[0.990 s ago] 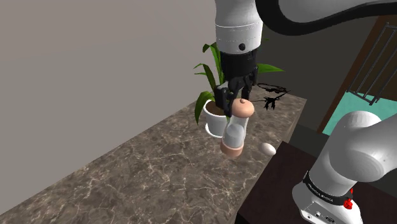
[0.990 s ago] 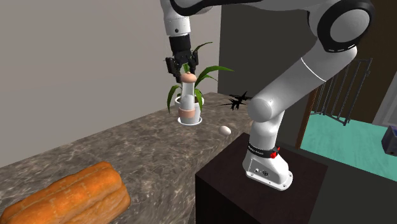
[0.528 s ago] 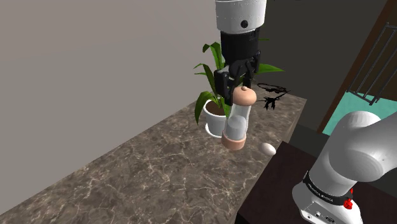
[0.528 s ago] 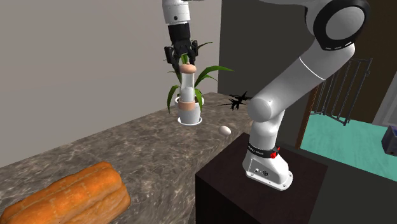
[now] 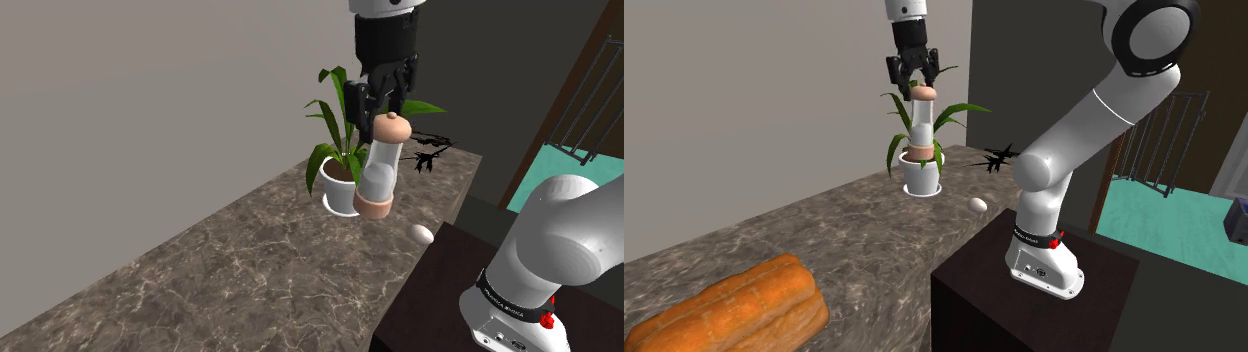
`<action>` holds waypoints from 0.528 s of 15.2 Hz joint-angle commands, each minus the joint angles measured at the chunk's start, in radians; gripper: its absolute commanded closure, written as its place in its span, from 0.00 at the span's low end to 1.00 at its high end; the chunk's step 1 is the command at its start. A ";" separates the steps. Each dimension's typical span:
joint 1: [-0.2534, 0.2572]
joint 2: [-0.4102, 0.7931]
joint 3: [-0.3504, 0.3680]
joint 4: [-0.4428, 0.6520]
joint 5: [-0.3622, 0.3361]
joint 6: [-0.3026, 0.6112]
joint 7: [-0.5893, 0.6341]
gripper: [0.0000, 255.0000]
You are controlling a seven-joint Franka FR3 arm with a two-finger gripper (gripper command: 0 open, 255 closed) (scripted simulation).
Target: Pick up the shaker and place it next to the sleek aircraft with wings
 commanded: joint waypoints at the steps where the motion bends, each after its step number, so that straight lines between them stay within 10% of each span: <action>1: -0.001 -0.031 -0.046 -0.032 -0.019 -0.001 -0.051 1.00; 8: -0.020 -0.108 -0.209 -0.123 -0.113 0.013 -0.226 1.00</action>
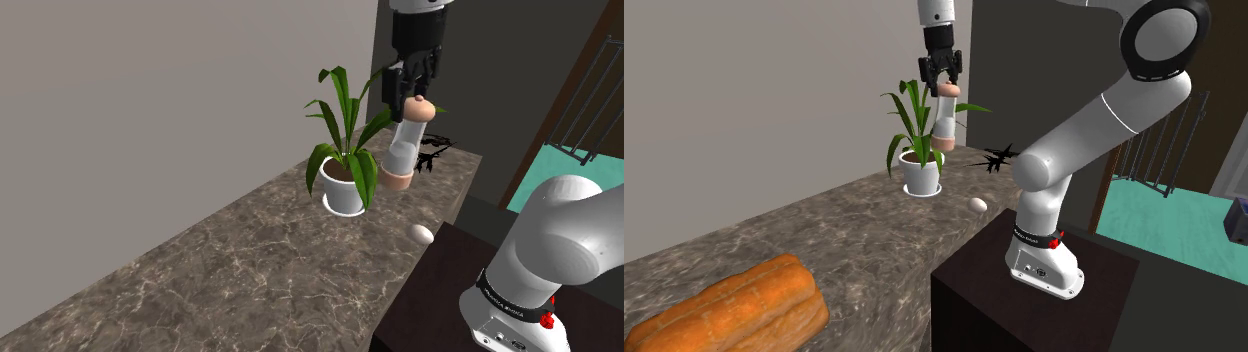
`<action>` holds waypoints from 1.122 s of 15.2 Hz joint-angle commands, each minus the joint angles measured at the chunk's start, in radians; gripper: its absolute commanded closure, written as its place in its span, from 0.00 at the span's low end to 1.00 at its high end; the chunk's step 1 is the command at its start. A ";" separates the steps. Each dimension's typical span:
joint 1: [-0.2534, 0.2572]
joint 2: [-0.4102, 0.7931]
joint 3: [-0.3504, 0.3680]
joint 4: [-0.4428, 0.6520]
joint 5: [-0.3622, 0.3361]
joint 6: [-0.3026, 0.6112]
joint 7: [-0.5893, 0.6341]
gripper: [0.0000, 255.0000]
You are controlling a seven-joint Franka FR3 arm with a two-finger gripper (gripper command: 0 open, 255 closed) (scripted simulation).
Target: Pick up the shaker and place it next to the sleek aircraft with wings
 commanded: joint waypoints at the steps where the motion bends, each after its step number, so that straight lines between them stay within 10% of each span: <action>1: -0.007 -0.017 -0.044 -0.017 -0.028 0.002 -0.049 1.00; 17: -0.093 0.025 -0.400 -0.014 -0.267 0.098 -0.427 1.00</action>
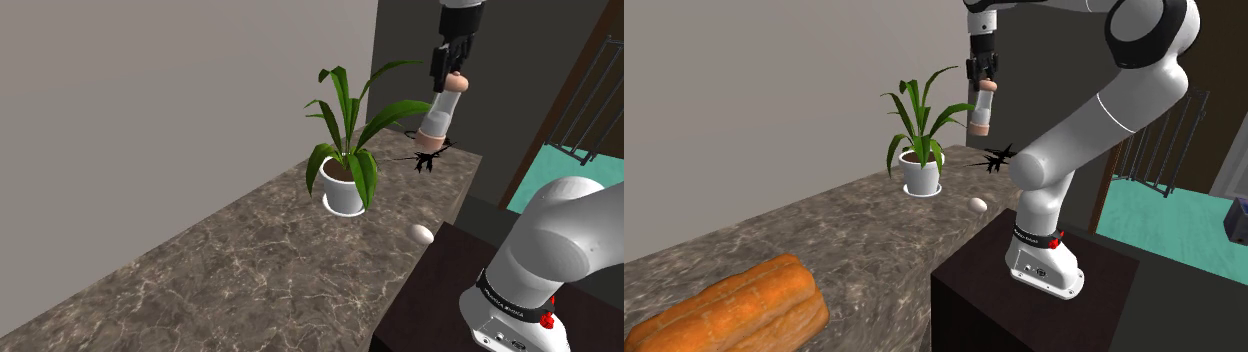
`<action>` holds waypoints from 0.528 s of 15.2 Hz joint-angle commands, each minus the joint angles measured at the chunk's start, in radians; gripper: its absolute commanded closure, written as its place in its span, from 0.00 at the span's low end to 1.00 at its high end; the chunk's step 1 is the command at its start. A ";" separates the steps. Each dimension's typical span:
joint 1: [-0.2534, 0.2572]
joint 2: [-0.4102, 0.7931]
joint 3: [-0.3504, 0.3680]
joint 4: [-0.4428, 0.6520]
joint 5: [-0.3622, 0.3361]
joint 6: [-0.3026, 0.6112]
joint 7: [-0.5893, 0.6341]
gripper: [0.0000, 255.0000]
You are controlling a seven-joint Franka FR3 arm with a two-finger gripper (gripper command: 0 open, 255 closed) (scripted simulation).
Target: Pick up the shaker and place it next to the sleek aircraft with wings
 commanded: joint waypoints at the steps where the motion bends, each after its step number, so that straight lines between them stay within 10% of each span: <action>1: -0.011 0.013 -0.045 0.015 -0.026 0.010 -0.051 1.00; 8: -0.031 0.072 -0.150 0.038 -0.074 0.075 -0.152 1.00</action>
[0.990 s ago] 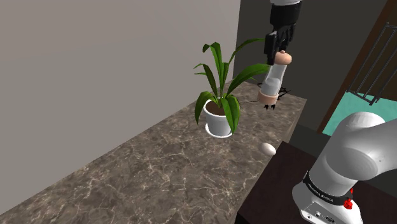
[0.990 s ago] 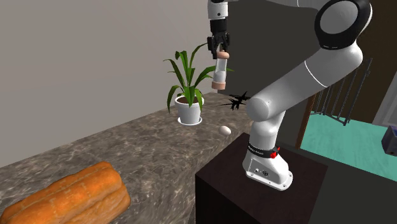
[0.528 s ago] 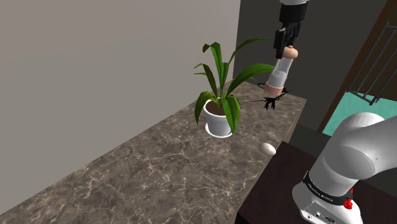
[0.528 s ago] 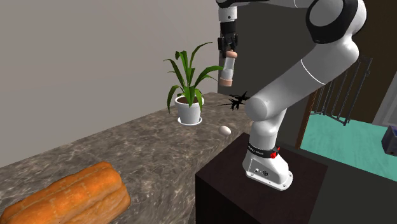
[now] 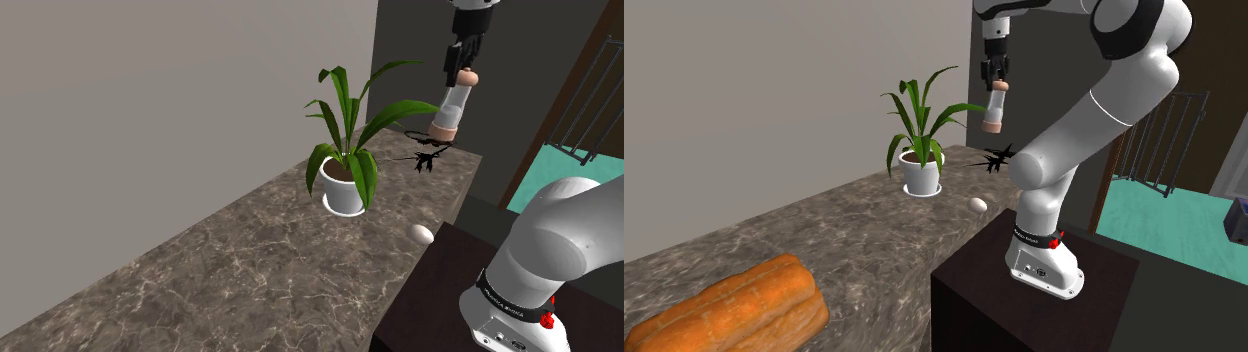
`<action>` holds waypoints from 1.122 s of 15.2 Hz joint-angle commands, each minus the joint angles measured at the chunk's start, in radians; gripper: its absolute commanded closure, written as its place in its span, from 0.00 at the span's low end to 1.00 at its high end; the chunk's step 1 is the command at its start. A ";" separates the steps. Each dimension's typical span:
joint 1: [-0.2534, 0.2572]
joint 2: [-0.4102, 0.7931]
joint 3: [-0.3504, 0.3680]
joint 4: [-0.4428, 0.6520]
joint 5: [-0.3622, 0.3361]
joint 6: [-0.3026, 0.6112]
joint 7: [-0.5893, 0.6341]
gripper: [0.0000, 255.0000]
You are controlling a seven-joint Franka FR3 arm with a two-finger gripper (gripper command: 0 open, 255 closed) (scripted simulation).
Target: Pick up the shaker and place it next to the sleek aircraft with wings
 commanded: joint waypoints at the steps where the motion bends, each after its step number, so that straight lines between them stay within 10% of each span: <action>1: -0.003 -0.008 -0.007 -0.026 -0.006 0.020 -0.002 1.00; 17: -0.016 -0.055 -0.037 -0.271 -0.038 0.216 0.038 1.00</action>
